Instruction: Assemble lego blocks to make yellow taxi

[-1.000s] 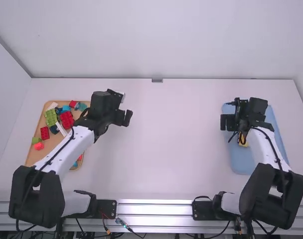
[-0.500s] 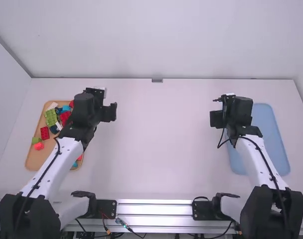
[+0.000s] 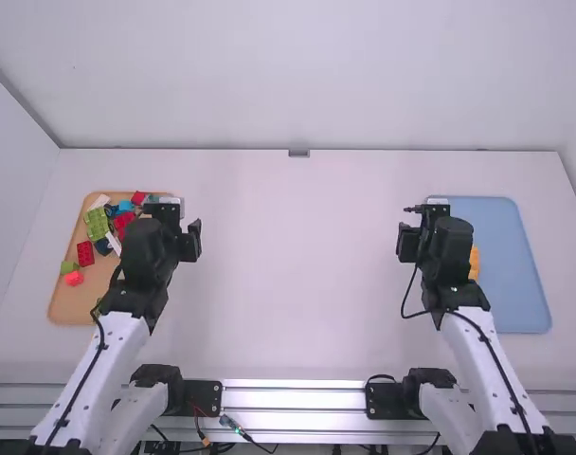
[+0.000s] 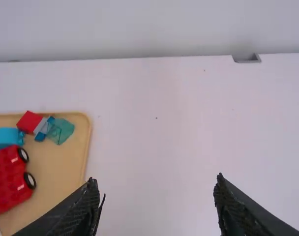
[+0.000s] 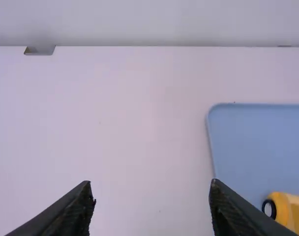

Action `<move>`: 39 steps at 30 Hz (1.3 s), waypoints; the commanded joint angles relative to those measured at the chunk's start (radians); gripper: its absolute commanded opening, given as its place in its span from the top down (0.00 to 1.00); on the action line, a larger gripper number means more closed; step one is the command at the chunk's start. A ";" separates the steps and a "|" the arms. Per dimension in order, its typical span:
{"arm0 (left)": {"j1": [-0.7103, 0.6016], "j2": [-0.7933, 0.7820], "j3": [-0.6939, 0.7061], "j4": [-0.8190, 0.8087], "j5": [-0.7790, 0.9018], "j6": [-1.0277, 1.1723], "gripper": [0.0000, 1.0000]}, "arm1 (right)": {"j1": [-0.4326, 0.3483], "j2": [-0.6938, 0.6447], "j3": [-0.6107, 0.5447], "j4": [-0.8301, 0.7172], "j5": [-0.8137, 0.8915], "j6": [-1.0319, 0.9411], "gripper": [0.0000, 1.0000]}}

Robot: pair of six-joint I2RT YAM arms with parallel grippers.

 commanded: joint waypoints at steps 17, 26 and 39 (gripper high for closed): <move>0.000 -0.424 -0.411 0.002 -0.002 0.001 0.81 | -0.003 -0.416 -0.420 0.000 0.010 0.025 0.81; 0.000 -0.586 -0.542 0.002 -0.002 0.001 0.97 | -0.003 -0.588 -0.550 0.000 0.010 0.025 0.99; 0.000 -0.780 -0.542 0.002 -0.002 0.001 1.00 | -0.003 -0.802 -0.550 0.000 0.010 0.025 1.00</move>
